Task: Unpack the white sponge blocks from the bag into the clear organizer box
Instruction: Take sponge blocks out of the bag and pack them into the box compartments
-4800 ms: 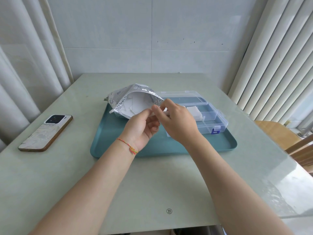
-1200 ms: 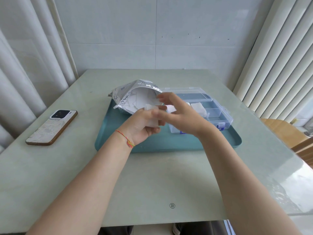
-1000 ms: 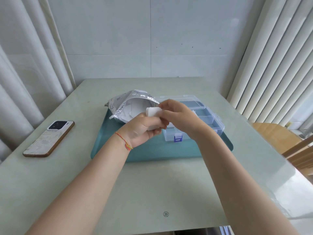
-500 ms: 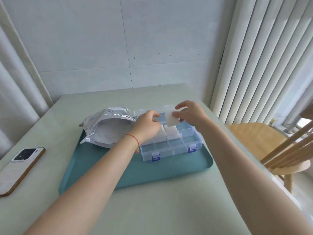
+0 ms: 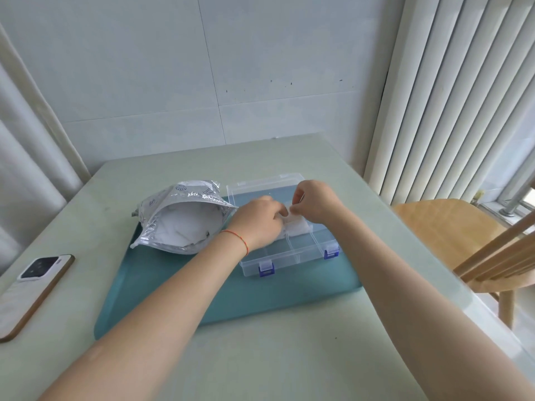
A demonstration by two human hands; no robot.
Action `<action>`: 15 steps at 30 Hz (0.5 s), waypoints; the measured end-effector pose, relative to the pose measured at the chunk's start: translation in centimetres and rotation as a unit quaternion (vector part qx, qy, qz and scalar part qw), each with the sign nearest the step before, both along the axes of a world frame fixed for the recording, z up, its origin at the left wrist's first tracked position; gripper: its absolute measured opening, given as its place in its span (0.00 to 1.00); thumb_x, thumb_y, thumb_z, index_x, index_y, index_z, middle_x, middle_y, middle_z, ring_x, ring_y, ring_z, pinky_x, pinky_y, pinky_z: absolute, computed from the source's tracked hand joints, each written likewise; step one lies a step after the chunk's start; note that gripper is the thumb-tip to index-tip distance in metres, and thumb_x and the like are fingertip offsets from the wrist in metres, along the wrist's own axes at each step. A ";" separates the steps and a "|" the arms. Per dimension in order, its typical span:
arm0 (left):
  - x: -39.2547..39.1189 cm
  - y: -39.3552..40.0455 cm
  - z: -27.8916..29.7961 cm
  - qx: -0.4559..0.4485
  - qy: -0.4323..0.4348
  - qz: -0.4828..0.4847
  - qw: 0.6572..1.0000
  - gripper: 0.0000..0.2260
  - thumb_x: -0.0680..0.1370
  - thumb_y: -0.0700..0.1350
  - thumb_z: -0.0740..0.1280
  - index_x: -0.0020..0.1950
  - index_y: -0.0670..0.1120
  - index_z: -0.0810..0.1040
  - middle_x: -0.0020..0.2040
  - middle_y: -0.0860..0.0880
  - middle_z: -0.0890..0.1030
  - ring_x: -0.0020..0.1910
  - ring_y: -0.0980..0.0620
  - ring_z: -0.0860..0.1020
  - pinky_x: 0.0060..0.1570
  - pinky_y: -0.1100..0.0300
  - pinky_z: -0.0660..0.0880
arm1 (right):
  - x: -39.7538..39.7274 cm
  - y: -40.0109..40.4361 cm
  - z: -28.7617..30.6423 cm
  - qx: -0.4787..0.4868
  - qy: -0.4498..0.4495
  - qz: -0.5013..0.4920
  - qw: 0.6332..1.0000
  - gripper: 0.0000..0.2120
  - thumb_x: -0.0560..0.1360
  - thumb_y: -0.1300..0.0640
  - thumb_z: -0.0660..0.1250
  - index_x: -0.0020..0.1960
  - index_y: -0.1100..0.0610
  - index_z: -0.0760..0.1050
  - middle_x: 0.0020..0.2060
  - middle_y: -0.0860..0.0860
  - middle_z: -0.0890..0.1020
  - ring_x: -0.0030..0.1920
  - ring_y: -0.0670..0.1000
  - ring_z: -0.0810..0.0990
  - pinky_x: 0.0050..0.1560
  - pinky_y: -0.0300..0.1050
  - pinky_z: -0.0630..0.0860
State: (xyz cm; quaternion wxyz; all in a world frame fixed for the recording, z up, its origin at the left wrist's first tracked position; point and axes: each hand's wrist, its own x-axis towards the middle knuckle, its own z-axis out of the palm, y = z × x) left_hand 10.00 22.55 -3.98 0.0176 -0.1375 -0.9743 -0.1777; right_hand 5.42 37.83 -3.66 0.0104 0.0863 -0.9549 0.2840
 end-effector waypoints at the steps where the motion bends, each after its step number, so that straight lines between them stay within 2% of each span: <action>1: -0.1 0.1 -0.2 -0.019 -0.007 -0.006 1.000 0.17 0.80 0.42 0.56 0.62 0.52 0.80 0.63 0.48 0.76 0.63 0.47 0.73 0.63 0.52 0.70 | 0.0 -0.1 -0.2 0.019 0.004 0.001 1.000 0.02 0.72 0.62 0.69 0.44 0.57 0.77 0.41 0.50 0.79 0.43 0.51 0.77 0.37 0.41 0.71; 6: -0.2 0.5 -0.1 -0.094 -0.037 -0.015 0.995 0.19 0.81 0.46 0.52 0.61 0.50 0.80 0.64 0.49 0.76 0.64 0.44 0.68 0.63 0.48 0.69 | -0.3 -0.2 -0.6 0.098 0.008 0.005 0.995 0.03 0.72 0.61 0.68 0.43 0.55 0.80 0.44 0.51 0.83 0.47 0.54 0.80 0.41 0.43 0.74; 8: 0.1 0.4 0.3 -0.075 -0.038 -0.016 0.996 0.18 0.81 0.45 0.53 0.61 0.50 0.81 0.64 0.48 0.76 0.65 0.44 0.70 0.63 0.49 0.70 | -0.3 -0.2 -0.5 0.109 0.032 -0.005 0.994 0.06 0.72 0.62 0.65 0.43 0.58 0.81 0.44 0.53 0.83 0.48 0.56 0.80 0.42 0.44 0.76; 10: 0.9 -0.1 0.7 -0.019 -0.016 -0.006 1.000 0.16 0.79 0.44 0.56 0.59 0.50 0.81 0.62 0.48 0.77 0.63 0.45 0.73 0.62 0.51 0.71 | 0.1 -0.6 0.1 0.084 0.075 -0.014 0.994 0.09 0.72 0.62 0.62 0.44 0.61 0.81 0.43 0.55 0.83 0.46 0.58 0.80 0.42 0.48 0.78; 12: 2.3 -1.4 1.1 0.047 0.045 0.024 0.998 0.13 0.78 0.43 0.59 0.54 0.50 0.83 0.56 0.47 0.79 0.56 0.45 0.76 0.57 0.52 0.73 | 1.4 -2.0 1.1 0.044 0.111 0.001 0.993 0.09 0.73 0.60 0.61 0.42 0.62 0.79 0.39 0.57 0.82 0.40 0.58 0.78 0.39 0.48 0.77; 15: 4.1 -3.3 1.3 0.081 0.135 0.086 0.984 0.11 0.77 0.43 0.60 0.41 0.46 0.81 0.42 0.48 0.79 0.44 0.45 0.76 0.41 0.54 0.74 | 3.5 -4.3 2.3 -0.003 0.116 0.036 0.993 0.10 0.74 0.58 0.62 0.39 0.64 0.76 0.32 0.55 0.77 0.34 0.55 0.72 0.34 0.47 0.70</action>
